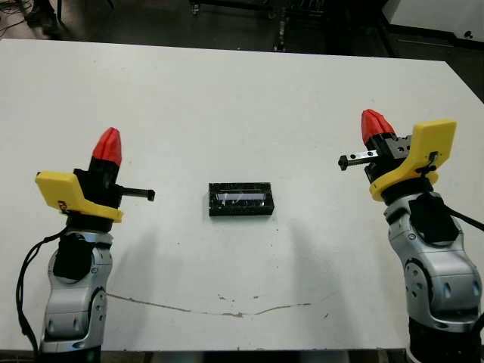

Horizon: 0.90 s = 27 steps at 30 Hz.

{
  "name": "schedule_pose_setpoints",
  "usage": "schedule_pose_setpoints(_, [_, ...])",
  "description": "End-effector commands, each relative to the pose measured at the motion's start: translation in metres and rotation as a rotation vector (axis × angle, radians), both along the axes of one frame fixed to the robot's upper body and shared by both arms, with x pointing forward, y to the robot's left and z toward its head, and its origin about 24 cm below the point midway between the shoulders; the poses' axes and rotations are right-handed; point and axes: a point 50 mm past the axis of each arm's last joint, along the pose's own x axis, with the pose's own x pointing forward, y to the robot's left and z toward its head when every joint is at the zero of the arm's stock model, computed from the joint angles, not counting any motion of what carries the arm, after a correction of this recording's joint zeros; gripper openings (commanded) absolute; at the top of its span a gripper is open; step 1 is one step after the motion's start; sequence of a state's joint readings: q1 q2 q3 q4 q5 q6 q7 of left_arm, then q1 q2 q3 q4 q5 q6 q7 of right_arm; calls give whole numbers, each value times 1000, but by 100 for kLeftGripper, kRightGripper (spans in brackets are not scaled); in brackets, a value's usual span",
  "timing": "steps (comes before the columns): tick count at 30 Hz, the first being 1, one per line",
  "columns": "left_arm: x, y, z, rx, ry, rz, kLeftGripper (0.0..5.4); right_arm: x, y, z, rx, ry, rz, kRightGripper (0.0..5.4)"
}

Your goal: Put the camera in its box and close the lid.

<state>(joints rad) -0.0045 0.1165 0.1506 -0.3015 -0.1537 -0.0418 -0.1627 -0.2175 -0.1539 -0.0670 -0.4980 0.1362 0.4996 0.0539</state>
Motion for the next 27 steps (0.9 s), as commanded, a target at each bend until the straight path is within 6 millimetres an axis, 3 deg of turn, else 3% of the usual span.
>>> schedule_pose_setpoints(1, [-4, -1, 2, 58, 60, 15, 26, 1, -5, -1, -11, 14, -33, 0])
schedule_pose_setpoints(7, [-2, -4, 3, 67, 100, 9, 100, 5, -9, -5, 0, 49, -14, 94])
schedule_pose_setpoints(11, [0, -5, -2, 6, 76, 111, 159, 7, -9, -10, 39, 38, -48, 142])
schedule_pose_setpoints(15, [6, -4, -14, -156, 19, 151, 126, 6, -6, -16, 89, 0, -94, 100])
schedule_pose_setpoints(21, [9, -3, -15, -133, 11, 150, 34, 5, -2, -18, 87, 4, -107, 0])
schedule_pose_setpoints(23, [9, -3, -14, -128, 18, 148, 5, 5, 0, -19, 85, 10, -104, 0])
schedule_pose_setpoints(27, [10, -3, -11, -115, 14, 146, 2, 4, 4, -21, 68, 25, -90, 0])
